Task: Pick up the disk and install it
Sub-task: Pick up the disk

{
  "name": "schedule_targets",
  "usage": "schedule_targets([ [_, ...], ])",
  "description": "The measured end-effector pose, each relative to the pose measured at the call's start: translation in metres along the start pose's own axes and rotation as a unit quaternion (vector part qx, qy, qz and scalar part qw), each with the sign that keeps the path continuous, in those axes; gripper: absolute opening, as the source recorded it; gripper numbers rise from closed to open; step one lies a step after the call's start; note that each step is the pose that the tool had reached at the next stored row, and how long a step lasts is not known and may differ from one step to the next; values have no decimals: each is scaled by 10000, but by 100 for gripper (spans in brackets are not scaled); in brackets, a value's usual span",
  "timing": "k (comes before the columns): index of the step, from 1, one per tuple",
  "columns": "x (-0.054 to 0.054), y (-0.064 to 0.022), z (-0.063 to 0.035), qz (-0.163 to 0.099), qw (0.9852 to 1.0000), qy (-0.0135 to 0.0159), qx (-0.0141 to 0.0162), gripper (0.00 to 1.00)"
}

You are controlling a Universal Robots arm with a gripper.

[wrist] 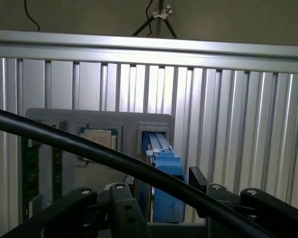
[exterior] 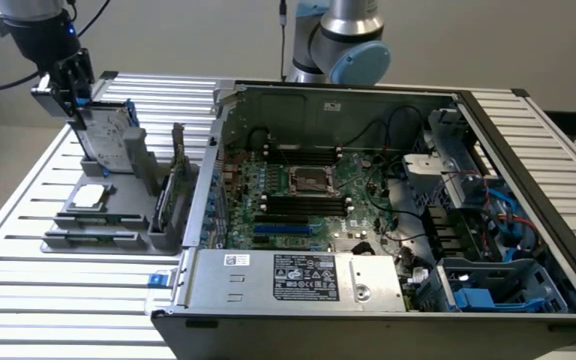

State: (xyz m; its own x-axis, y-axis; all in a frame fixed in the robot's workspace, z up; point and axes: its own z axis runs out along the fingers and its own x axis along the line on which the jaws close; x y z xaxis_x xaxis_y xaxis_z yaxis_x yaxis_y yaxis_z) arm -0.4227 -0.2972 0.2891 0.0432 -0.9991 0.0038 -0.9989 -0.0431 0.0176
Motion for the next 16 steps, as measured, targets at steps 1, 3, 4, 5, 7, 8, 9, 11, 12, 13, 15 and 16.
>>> schedule_targets([
  [1,0,7,17,0,10000,0,3,54],
  [3,-1,12,28,0,10000,0,4,54],
  [4,-6,13,29,1,10000,0,4,54],
  [5,-11,13,31,0,10000,0,4,54],
  [7,-25,14,38,0,10000,0,4,54],
  [8,-28,14,41,0,10000,0,5,54],
  [9,-29,14,42,0,10000,1,4,54],
  [11,-30,14,47,0,10000,5,3,54],
  [12,-31,14,49,0,10000,7,3,54],
  [13,-30,14,52,0,10000,10,3,54],
  [15,-31,13,60,1,10000,17,4,54],
  [16,-31,13,62,1,10000,21,2,54],
])
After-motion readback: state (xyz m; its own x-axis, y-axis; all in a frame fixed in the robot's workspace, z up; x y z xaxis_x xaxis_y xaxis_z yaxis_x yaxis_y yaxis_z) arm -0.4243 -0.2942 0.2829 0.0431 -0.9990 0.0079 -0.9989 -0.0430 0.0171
